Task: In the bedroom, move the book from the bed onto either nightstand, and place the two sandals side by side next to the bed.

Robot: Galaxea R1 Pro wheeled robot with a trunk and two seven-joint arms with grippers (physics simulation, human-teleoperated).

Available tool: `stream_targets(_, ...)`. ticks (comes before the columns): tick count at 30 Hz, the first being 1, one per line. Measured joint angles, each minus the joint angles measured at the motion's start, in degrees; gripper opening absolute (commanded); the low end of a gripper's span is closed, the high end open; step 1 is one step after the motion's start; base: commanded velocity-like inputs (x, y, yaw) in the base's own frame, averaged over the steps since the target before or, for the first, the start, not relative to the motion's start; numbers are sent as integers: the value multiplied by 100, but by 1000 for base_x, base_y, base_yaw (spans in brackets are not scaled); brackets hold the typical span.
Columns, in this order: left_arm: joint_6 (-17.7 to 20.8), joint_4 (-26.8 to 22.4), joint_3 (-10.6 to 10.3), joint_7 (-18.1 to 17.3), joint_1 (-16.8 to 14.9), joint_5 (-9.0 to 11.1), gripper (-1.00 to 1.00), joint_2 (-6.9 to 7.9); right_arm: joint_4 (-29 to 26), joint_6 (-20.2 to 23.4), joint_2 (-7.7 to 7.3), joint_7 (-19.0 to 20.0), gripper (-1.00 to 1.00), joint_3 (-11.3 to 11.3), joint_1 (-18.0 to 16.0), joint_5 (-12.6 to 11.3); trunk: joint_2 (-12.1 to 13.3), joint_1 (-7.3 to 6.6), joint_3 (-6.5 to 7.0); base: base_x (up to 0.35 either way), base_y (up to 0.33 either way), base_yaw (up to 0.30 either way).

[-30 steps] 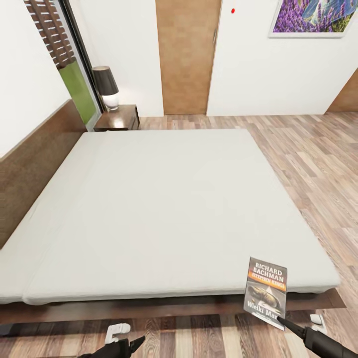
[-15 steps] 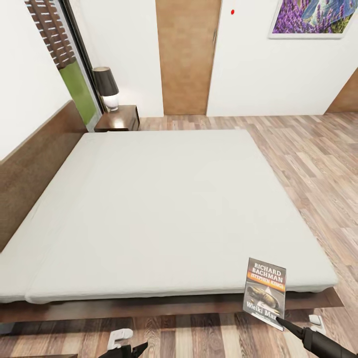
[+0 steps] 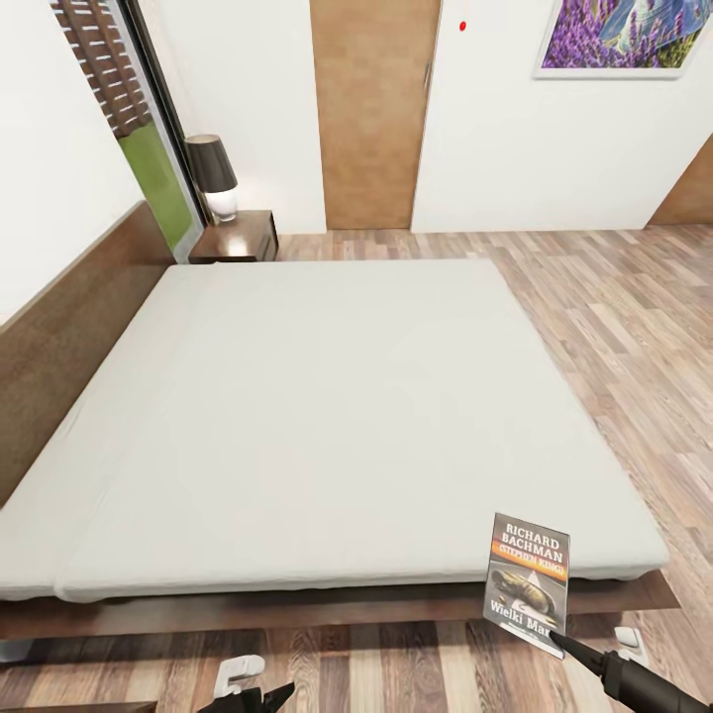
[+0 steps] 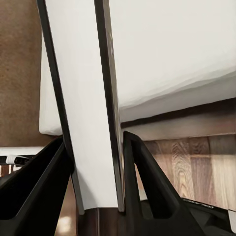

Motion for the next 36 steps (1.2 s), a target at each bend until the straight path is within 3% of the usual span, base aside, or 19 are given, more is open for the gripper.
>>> stream_targets(3,-1,0,0,1,0,0,100,0,0,0,0,-7,-100,2,0,0,121,-66,54,0,0,0)
stream_targets(36,-8,0,0,-7,0,2,100,0,7,-2,1,-17,-100,2,0,-1,122,-66,56,0,0,16)
